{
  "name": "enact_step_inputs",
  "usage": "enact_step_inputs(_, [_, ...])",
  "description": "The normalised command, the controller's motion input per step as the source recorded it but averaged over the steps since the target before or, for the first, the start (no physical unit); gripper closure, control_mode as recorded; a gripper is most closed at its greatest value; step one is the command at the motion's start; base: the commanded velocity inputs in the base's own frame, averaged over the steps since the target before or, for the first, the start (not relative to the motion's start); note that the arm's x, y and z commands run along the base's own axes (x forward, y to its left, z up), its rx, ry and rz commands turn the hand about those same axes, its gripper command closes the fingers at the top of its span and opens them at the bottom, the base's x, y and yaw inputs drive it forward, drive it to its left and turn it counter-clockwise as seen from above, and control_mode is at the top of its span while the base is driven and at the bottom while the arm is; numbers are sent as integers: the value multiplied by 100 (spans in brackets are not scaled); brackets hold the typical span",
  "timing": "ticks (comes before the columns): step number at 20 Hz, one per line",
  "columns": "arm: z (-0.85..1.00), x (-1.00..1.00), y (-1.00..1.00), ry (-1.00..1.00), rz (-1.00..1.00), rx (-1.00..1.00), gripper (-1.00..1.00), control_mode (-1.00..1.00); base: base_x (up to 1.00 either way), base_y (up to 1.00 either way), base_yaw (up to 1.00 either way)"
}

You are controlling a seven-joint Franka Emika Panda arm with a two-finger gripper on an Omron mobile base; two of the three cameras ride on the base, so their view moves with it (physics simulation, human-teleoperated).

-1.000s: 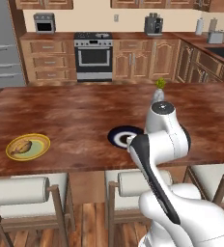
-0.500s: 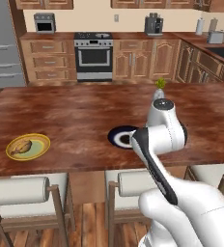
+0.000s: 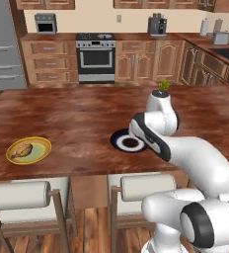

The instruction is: Take the chicken drumsticks from the pan and place one on each plate on the dining counter.

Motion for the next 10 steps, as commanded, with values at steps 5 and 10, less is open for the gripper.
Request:
enact_step_inputs(5, [-25,44,28,8,5,0,100,-100,0,0,0])
enact_step_inputs(10, [-36,24,14,0,0,0,100,-100,0,0,0])
